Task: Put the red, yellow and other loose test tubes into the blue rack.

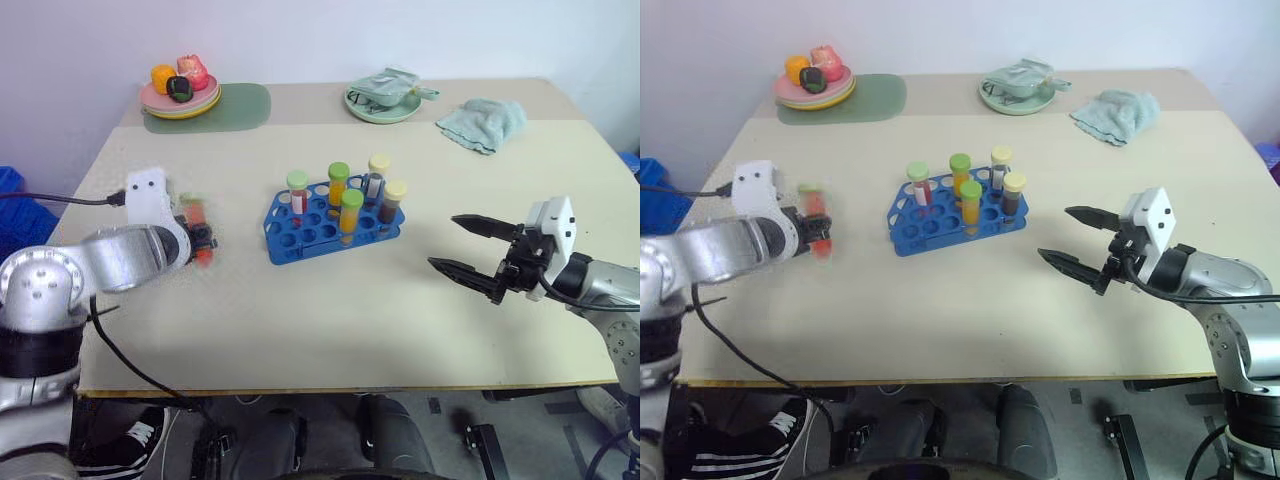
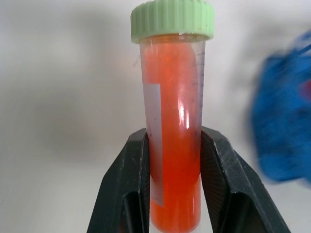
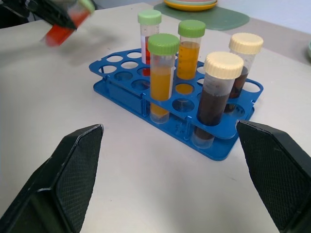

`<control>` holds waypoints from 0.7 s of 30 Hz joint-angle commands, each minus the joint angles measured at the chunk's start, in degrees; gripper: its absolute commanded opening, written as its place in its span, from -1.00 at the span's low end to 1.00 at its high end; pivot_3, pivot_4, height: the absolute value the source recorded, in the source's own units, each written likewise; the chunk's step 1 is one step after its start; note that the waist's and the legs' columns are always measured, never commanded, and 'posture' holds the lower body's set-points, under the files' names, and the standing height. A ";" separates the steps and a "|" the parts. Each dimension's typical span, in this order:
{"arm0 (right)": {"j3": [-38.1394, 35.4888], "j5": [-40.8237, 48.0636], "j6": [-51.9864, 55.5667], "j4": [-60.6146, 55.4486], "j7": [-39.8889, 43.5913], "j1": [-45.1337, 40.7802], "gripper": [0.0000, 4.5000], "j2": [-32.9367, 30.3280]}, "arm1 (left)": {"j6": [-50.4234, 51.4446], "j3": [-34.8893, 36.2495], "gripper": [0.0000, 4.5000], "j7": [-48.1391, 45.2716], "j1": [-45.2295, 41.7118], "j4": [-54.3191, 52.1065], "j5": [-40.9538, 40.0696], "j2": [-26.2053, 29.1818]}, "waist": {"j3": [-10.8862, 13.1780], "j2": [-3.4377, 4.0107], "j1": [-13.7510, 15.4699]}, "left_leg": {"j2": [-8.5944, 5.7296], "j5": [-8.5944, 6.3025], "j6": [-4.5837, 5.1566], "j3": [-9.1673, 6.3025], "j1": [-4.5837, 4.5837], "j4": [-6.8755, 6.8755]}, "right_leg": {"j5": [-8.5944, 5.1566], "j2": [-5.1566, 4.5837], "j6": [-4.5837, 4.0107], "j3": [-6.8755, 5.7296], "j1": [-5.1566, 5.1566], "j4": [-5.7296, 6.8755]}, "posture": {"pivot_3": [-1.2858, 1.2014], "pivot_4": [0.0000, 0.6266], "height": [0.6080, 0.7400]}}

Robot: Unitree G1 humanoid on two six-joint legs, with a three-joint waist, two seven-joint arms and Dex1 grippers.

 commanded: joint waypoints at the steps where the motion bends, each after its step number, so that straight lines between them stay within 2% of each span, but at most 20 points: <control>1: -1.78 -0.24 -1.69 0.40 0.26 -0.96 1.00 -0.53 | -9.83 3.05 -0.63 -17.01 4.04 -10.24 15.36 -0.71 | 0.00 -0.01 0.04 | 0.02 0.00 0.00 -0.01 -0.01 0.00 | 0.00 0.01 0.00 -0.02 0.03 -0.02 | 0.03 -0.52 1.00; 6: -1.25 -0.94 -2.52 1.56 0.77 -1.70 1.00 -0.59 | -21.04 -0.95 -0.63 -34.50 6.41 -14.39 32.78 -2.46 | 0.01 -0.02 0.15 | 0.03 0.00 0.00 -0.01 -0.01 0.01 | 0.00 0.00 0.00 -0.01 0.08 -0.08 | 0.03 -0.52 1.00; 11: -0.79 -1.37 -2.84 1.61 -0.17 -2.65 1.00 0.33 | -38.56 -10.47 -0.63 -53.31 7.07 -10.36 53.51 -6.99 | 0.01 -0.02 0.09 | 0.02 0.00 0.01 -0.02 0.00 0.00 | 0.00 -0.01 0.00 -0.01 0.12 -0.13 | 0.03 -0.52 1.00; 16: -1.09 -1.39 -2.81 0.64 -0.66 -2.14 1.00 0.20 | -47.53 -17.24 -0.63 -60.09 5.31 -2.12 65.77 -14.45 | 0.02 -0.04 0.14 | 0.05 -0.01 0.04 -0.02 -0.02 0.00 | 0.00 -0.01 0.00 -0.01 0.12 -0.15 | 0.03 -0.52 1.00; 19: -1.79 -1.05 -2.43 -0.22 -1.11 -1.51 1.00 -0.06 | -54.17 -18.64 -0.63 -62.87 4.27 3.43 71.37 -19.23 | 0.02 -0.05 0.23 | 0.03 -0.02 0.07 -0.04 -0.06 0.04 | 0.01 -0.01 0.01 -0.02 0.12 -0.17 | 0.03 -0.52 1.00; 21: -2.30 -0.87 -2.24 -0.88 -1.48 -0.94 1.00 -0.22 | -58.63 -19.31 -0.63 -65.40 4.49 6.03 75.18 -20.33 | 0.03 -0.05 0.11 | 0.04 -0.03 0.09 -0.04 -0.06 0.04 | 0.01 -0.01 0.01 -0.02 0.12 -0.18 | 0.03 -0.52 1.00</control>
